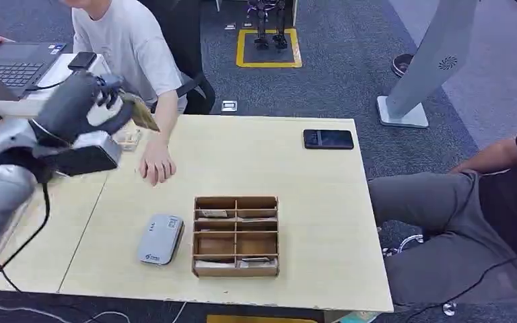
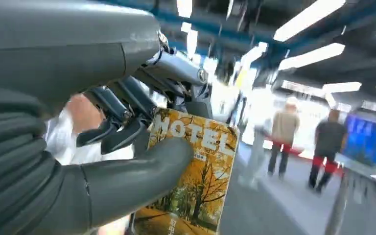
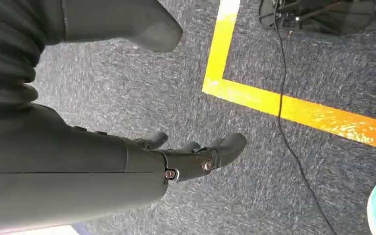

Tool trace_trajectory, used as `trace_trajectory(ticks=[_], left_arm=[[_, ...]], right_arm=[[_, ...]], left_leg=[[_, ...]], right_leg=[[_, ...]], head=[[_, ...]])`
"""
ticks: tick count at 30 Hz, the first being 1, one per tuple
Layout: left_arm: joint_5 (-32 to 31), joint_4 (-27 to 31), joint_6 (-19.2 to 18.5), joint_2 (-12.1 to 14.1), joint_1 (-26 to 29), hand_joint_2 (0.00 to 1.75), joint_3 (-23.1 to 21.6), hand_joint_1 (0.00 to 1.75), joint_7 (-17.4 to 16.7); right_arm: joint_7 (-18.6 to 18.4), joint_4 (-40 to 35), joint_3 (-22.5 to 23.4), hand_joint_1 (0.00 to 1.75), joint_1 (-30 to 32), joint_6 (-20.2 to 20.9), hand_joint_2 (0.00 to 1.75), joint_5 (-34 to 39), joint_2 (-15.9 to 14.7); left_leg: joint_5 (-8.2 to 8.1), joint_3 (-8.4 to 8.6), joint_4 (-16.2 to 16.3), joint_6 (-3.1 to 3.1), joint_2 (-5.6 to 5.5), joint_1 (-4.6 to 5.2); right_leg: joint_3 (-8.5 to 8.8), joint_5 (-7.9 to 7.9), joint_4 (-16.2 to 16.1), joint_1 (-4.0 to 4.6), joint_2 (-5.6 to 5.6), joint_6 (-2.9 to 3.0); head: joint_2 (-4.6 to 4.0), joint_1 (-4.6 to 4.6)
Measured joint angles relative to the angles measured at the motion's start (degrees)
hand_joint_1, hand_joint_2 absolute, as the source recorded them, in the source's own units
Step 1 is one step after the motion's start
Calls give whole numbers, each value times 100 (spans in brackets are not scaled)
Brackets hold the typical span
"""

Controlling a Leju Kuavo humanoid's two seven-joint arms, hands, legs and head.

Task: Pass the card to the sensor for recognition and then transmit it.

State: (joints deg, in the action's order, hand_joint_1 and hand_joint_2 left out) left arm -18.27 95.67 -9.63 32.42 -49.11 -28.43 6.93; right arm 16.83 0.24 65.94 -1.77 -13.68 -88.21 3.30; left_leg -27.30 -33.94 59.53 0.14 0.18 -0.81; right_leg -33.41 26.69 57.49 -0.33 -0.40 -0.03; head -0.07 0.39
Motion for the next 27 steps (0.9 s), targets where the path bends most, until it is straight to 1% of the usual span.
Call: trace_trajectory(ticks=[1,3,5,12,27], left_arm=[[52,28,-93,80,-267,175,70,175,-61],[87,96,-91,155,-623,175,181,175,-135],[85,157,-56,233,-780,175,268,175,-155],[83,243,-32,349,-929,175,328,175,-183],[81,269,-32,363,-987,175,336,175,-183]], right_arm=[[11,0,0,0,-3,43,175,0,-4],[20,0,0,0,-7,59,175,0,-9],[22,0,0,0,-13,59,175,0,-11],[24,0,0,0,-46,59,175,0,-15],[31,0,0,0,-54,59,175,0,-22]], left_leg=[[0,-1,0,0,5,0],[-4,1,-2,-2,5,2],[-4,1,-5,-2,-3,3],[-5,1,-9,-4,-8,2],[-5,0,-9,-4,-11,2]], right_leg=[[-3,0,1,0,-7,0],[-3,2,1,-2,-9,0],[-3,6,0,-2,-2,0],[-3,10,0,-2,3,1],[-3,9,0,-2,4,2]], head=[[0,-2],[0,-4],[0,-2],[0,-2],[0,-2]])
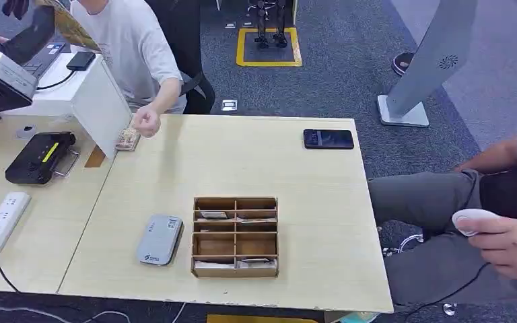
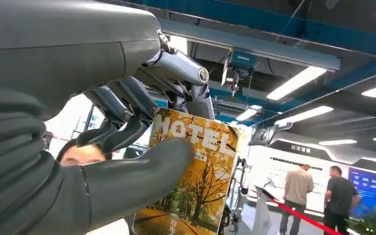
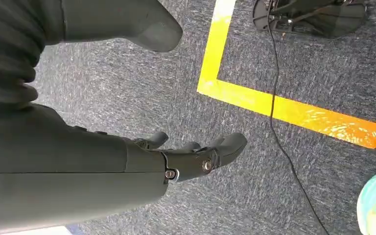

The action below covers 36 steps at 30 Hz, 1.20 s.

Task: Pass the card to the sensor for recognition and then transmit it.

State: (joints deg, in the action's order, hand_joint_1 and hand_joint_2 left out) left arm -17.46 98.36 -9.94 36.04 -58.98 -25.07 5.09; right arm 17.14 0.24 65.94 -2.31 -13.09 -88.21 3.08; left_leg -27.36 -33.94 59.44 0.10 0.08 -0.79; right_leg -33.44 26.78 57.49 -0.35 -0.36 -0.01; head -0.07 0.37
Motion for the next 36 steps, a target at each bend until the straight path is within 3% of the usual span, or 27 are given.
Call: trace_trajectory(ticks=[10,12,13,14,16,18,20,23,36], left_arm=[[-202,0,192,42,108,175,0,175,-33],[-372,-2,240,31,154,175,-9,169,-131],[-523,-18,229,17,191,175,-22,175,-245],[-878,-132,236,-31,278,175,-66,175,-537],[-2261,-749,828,-318,538,175,-261,175,-1100],[-3267,-1525,1430,-555,887,175,-449,175,-977],[-3244,-1922,1646,-693,1084,175,-558,175,-957],[-3143,-2177,1519,-745,1204,175,-636,175,-1008],[-3158,-2422,1292,-802,1305,175,-654,175,-1029]], right_arm=[[-107,0,0,0,-32,-31,175,24,0],[-155,0,0,0,-42,-35,175,24,0],[-184,0,0,0,-49,-33,175,11,0],[-234,0,-2,0,-62,-35,175,-18,0],[-324,2,-7,0,-105,-39,175,-79,2],[-339,2,-9,0,-178,-42,175,-125,13],[-337,2,-9,0,-182,-46,175,-155,15],[-321,2,-9,0,-170,-96,175,-168,15],[-350,2,-9,0,-169,-112,175,-175,15]], left_leg=[[0,0,-1,0,0,0],[0,1,-1,0,1,0],[-1,1,0,0,1,1],[-1,3,-1,0,1,4],[0,30,-11,1,-9,19],[1,28,-11,-1,8,13],[5,21,-9,-2,20,9],[5,17,-9,-2,16,11],[1,11,-10,-2,14,11]], right_leg=[[-1,0,0,0,0,0],[-2,0,0,0,0,0],[-6,2,-3,0,0,-2],[-8,2,-4,-3,0,-2],[19,6,-4,-19,14,-6],[13,-6,-3,-18,1,7],[3,-11,-2,-13,-11,9],[2,-10,-1,-12,-11,8],[-5,-3,-2,-12,-10,3]], head=[[0,0],[0,0],[0,-2],[0,4],[0,9],[0,-7],[0,-9],[0,-2],[0,-2]])
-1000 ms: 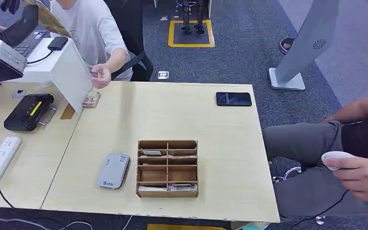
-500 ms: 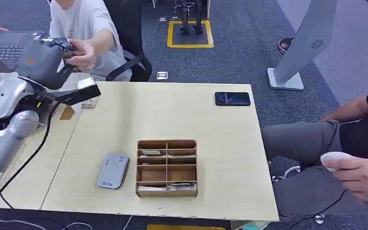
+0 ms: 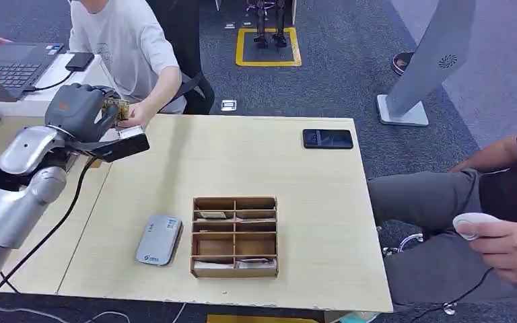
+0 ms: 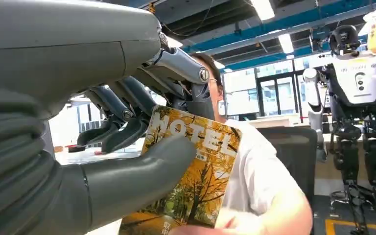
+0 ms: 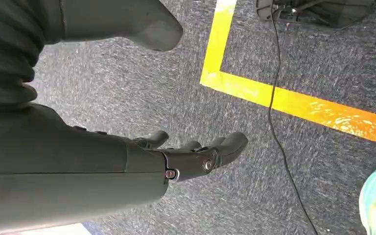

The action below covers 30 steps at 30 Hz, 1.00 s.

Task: Pass the card to the sensor for recognition and then transmit it.

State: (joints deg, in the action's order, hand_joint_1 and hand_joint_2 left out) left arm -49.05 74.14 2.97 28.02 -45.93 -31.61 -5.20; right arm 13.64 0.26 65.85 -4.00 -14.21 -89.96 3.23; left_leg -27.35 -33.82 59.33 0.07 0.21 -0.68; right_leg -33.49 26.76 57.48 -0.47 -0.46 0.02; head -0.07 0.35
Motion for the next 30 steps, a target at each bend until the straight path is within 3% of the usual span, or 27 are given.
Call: trace_trajectory(ticks=[11,12,13,14,15,23,30], left_arm=[[-24,-2,-15,0,11,175,0,175,4],[-24,-2,-15,0,14,175,0,162,4],[-24,-2,-15,0,16,175,0,136,4],[-24,-2,-15,0,17,175,0,26,4],[-24,-2,-15,0,21,175,0,0,4],[-13,-2,138,24,178,175,2,0,2],[85,192,769,354,778,175,177,0,144]], right_arm=[[4,0,0,0,6,0,175,0,0],[7,0,-2,0,7,0,175,0,0],[7,0,0,0,7,-2,175,0,0],[4,0,-2,0,7,-2,175,0,0],[-2,0,-2,0,8,-2,175,0,0],[-61,0,-9,0,17,-2,175,0,0],[9,0,-9,0,84,-20,175,11,0]], left_leg=[[0,0,0,0,0,0],[0,-1,0,0,0,0],[0,-1,0,0,0,0],[0,-1,0,0,0,0],[0,-1,0,0,0,0],[0,-2,-1,0,-1,0],[0,0,-6,-1,4,-1]], right_leg=[[0,0,0,0,0,0],[0,0,0,0,0,0],[0,0,0,0,0,0],[0,0,0,0,0,0],[0,0,0,0,0,0],[2,0,0,0,1,0],[-2,4,1,-1,-5,3]], head=[[0,0],[0,0],[0,0],[0,0],[0,0],[0,0],[0,0]])
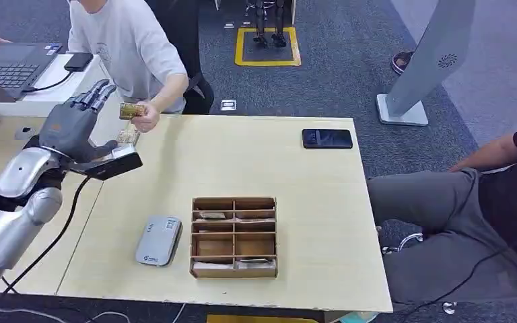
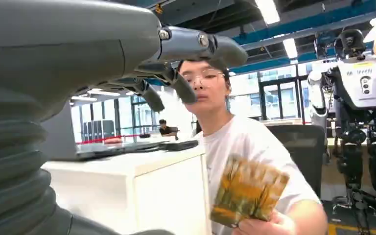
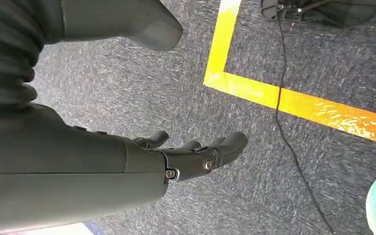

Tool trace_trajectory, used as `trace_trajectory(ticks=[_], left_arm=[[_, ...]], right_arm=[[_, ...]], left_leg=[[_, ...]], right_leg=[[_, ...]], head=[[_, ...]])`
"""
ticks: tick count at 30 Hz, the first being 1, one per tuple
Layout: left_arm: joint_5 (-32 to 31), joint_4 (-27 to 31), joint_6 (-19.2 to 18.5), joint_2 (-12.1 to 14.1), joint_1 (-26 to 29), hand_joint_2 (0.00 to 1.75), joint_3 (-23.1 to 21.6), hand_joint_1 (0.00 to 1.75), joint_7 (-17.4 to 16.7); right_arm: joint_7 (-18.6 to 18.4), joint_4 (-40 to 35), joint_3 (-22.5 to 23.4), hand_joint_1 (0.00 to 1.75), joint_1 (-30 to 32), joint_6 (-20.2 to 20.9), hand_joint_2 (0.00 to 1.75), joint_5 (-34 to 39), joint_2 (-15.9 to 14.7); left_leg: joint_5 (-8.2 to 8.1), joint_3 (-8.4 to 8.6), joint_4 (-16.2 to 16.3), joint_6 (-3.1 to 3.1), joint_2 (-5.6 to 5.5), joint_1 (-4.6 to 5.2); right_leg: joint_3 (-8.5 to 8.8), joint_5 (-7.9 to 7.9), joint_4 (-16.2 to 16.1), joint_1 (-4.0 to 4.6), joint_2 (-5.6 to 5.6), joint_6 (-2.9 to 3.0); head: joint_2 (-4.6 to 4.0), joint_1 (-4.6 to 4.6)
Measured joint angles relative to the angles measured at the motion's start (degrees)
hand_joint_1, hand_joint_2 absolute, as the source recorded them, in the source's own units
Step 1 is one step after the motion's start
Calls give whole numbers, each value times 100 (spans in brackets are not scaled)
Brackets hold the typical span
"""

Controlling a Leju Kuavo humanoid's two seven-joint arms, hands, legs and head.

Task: Pass the card to the sensor for recognition and then transmit it.

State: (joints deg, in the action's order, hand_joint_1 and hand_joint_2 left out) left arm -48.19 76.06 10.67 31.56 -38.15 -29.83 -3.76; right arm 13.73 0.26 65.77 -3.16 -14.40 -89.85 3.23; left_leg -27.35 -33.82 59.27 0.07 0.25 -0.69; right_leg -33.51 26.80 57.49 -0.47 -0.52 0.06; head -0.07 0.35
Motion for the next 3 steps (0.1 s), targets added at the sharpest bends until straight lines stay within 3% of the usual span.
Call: trace_trajectory(ticks=[3], left_arm=[[24,66,50,118,203,175,72,0,13]], right_arm=[[0,0,0,0,9,0,175,2,0]], left_leg=[[0,-2,-3,0,-8,-1]], right_leg=[[4,6,0,0,7,4]], head=[[0,0]])
